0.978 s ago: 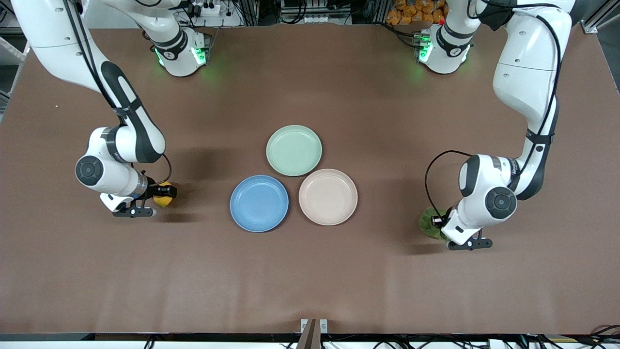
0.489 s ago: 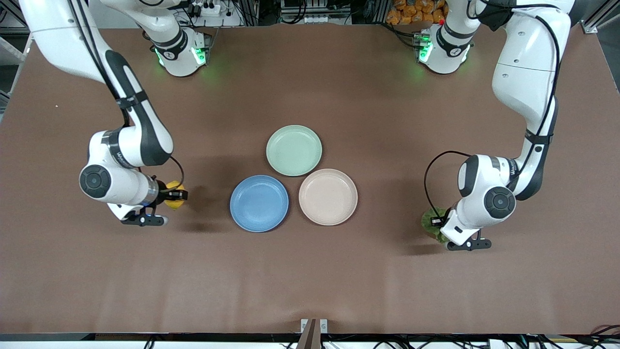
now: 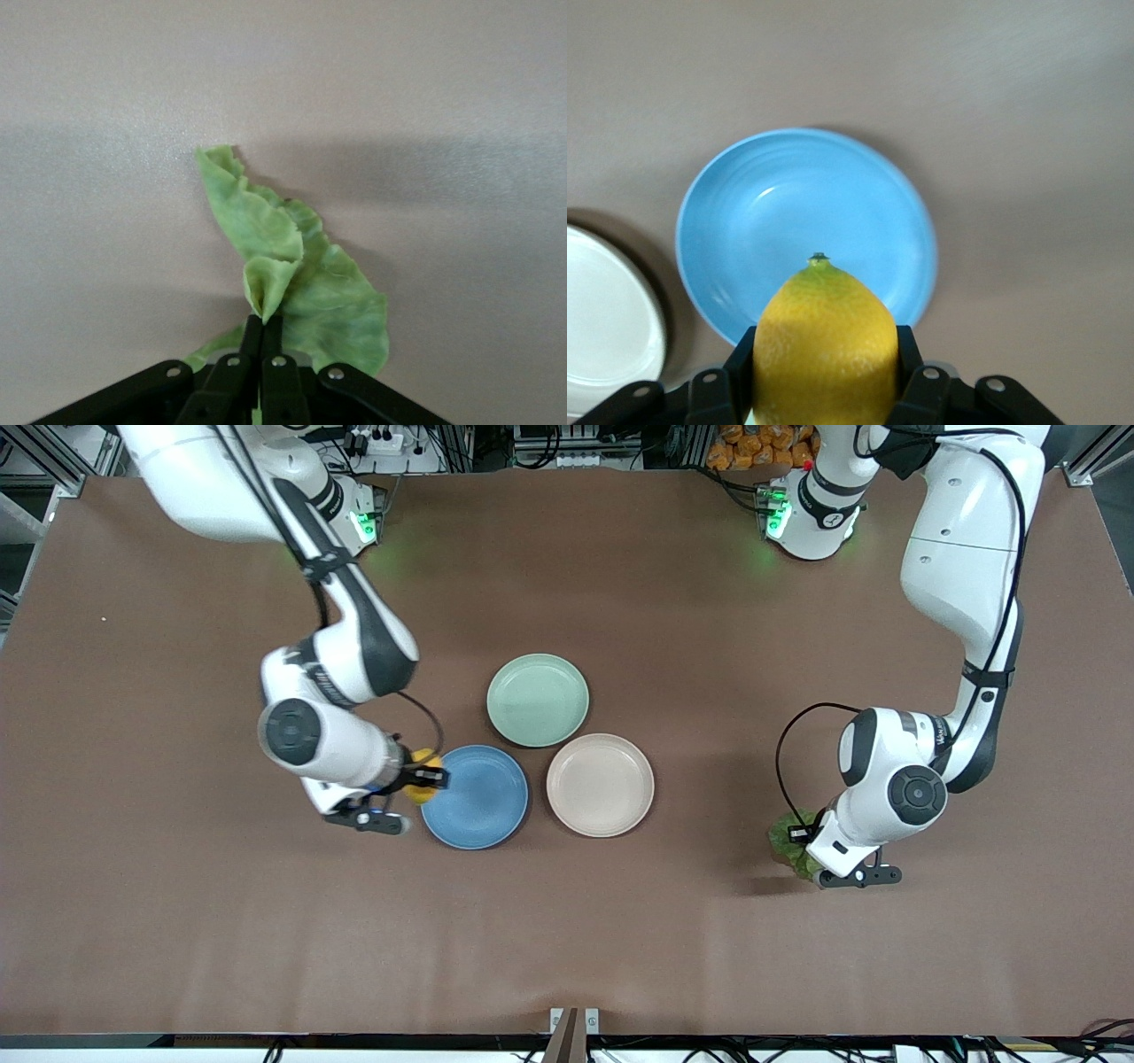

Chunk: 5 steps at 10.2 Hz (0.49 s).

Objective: Place lemon and lettuce in plates
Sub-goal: 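Carry the lemon onto the blue plate with the right gripper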

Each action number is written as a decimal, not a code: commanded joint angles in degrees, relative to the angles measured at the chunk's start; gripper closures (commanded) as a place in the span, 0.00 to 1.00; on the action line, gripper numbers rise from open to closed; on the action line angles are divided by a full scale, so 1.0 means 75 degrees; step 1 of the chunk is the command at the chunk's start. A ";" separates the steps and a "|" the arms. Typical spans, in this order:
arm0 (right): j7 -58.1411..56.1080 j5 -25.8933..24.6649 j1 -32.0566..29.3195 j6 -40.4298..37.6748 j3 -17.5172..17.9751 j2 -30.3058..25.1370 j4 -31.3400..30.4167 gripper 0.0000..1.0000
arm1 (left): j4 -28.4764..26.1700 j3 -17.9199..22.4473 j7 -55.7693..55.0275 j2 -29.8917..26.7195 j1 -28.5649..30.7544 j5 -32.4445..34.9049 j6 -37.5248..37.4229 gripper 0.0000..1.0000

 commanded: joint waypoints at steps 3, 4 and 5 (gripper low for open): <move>0.0229 0.0068 0.0305 0.0971 -0.0021 0.1207 0.0647 0.93 | -0.0012 -0.0009 0.0102 -0.0451 -0.0012 0.0133 -0.0523 1.00; 0.0276 0.0115 0.0306 0.0972 -0.0021 0.1267 0.0635 0.58 | -0.0012 -0.0021 0.0102 -0.0579 -0.0023 0.0098 -0.0640 1.00; 0.0555 0.0127 0.0341 0.0995 -0.0021 0.1349 0.0646 0.01 | -0.0012 -0.0091 0.0079 -0.0696 -0.0058 0.0040 -0.0804 1.00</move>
